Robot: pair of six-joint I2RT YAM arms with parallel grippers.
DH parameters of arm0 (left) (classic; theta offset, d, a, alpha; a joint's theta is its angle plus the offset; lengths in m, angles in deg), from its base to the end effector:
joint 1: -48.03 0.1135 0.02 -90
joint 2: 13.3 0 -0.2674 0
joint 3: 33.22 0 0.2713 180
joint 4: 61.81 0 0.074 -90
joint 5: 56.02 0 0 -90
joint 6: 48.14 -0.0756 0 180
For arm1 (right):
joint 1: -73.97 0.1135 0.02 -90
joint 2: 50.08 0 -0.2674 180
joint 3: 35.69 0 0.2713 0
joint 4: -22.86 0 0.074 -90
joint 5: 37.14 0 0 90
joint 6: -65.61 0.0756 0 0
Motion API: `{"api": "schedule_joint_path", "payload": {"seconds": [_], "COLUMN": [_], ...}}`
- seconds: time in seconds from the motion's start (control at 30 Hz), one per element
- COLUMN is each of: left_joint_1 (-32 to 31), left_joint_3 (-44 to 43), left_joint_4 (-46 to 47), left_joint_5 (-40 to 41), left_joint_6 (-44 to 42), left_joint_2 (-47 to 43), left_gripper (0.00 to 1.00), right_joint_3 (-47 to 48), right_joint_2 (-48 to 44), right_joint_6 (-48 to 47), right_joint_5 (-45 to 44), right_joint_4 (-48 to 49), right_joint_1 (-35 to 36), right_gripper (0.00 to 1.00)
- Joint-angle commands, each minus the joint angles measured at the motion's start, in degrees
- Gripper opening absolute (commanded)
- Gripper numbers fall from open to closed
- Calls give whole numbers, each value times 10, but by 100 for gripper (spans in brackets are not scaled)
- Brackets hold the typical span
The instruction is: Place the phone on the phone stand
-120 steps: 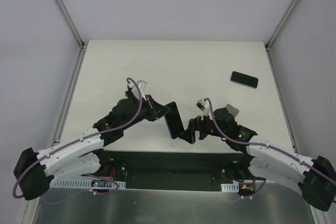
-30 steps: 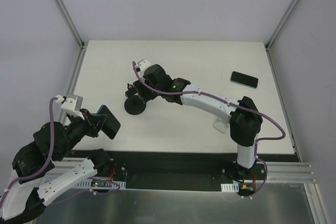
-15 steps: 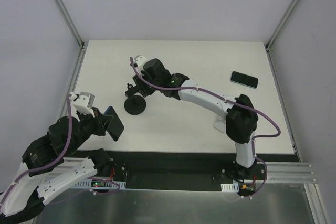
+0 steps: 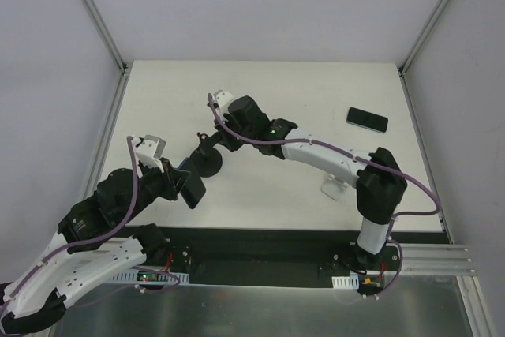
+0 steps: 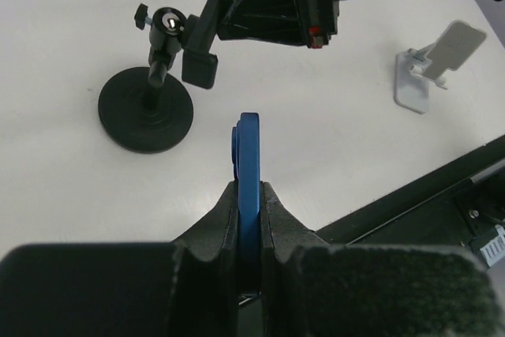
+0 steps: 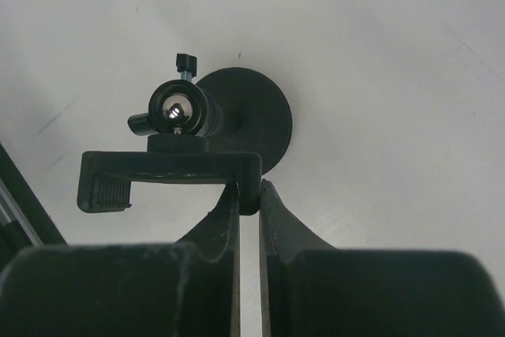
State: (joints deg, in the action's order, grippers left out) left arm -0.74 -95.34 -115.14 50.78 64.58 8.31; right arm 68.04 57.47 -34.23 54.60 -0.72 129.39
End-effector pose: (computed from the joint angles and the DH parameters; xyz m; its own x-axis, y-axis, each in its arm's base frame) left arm 0.0958 -0.0761 0.3557 -0.3412 -0.1716 -0.9242 0.4363 0.8420 -0.3174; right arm 0.2842 0.4164 0.2815 -0.1141 -0.4665 -0.8771 -0.8706 0.4723 -0.1380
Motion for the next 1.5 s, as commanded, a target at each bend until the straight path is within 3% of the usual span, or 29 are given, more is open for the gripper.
{"api": "schedule_joint_path", "payload": {"seconds": [0.0, 0.23, 0.6, 0.73, 0.83, 0.93, 1.0, 1.1, 1.23, 1.47], "left_joint_1": [-1, 0, -1, -1, 0, 0, 6, 32, 97, 142], "left_joint_3": [26, 48, 75, 89, 102, 94, 59, 16, 8, 10], "left_joint_4": [167, 343, 529, 580, 639, 637, 588, 545, 578, 636], "left_joint_5": [-81, -192, -315, -394, -502, -559, -596, -671, -741, -795], "left_joint_6": [-29, -74, -91, -138, -201, -280, -325, -344, -321, -294], "left_joint_2": [17, 93, 161, 170, 189, 232, 274, 326, 367, 403], "left_gripper": [0, 0, 0, 0, 0, 0, 0, 0, 0, 0], "right_joint_3": [-98, -209, -305, -309, -313, -318, -321, -321, -327, -336], "right_joint_2": [-123, -243, -316, -323, -332, -341, -342, -343, -348, -349], "right_joint_6": [9, 6, 73, 59, 35, 18, 1, -14, -21, -28], "right_joint_5": [-33, -23, -30, -23, 8, 43, 79, 116, 143, 201], "right_joint_4": [-12, -43, -6, -6, -7, -1, 0, -1, 13, 32], "right_joint_1": [0, -11, -10, -10, -11, -16, -24, -36, -50, -69], "right_gripper": [1, 1, 1, 1, 1, 1, 1, 1, 1, 1]}}
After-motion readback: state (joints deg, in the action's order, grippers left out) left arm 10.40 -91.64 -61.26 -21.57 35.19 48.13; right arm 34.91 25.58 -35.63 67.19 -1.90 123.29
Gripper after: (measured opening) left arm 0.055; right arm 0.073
